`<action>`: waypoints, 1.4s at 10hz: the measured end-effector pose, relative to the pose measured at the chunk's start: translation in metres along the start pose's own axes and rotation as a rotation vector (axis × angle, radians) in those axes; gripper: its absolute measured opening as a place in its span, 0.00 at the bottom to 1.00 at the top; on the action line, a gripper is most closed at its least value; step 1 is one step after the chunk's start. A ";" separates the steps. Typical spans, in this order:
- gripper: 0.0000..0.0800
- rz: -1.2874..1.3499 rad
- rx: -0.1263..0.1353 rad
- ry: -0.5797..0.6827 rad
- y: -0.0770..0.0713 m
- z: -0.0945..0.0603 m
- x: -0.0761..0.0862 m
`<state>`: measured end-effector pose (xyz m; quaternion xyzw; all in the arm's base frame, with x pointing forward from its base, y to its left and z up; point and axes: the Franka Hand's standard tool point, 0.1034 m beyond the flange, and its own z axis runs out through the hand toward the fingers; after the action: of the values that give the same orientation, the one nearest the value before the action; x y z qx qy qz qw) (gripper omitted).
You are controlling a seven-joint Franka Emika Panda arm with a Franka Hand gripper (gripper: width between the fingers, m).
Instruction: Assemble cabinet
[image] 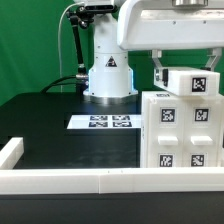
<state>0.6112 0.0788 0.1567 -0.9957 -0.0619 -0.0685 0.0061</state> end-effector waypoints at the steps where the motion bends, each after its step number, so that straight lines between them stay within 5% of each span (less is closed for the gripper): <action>1: 0.70 0.000 0.000 0.000 0.000 0.000 0.000; 3: 0.95 0.000 0.000 -0.001 0.000 0.000 0.000; 6: 1.00 0.000 0.000 -0.001 0.000 0.000 0.000; 12: 1.00 -0.023 -0.007 0.098 0.004 -0.005 0.012; 13: 0.96 -0.022 -0.007 0.096 0.004 -0.004 0.011; 14: 0.79 -0.022 -0.007 0.096 0.004 -0.004 0.011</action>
Offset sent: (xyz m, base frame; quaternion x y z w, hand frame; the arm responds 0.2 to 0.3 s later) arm 0.0000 0.0000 0.0000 0.0000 0.0000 0.0000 1.0000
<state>0.6223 0.0766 0.1619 -0.9906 -0.0724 -0.1163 0.0049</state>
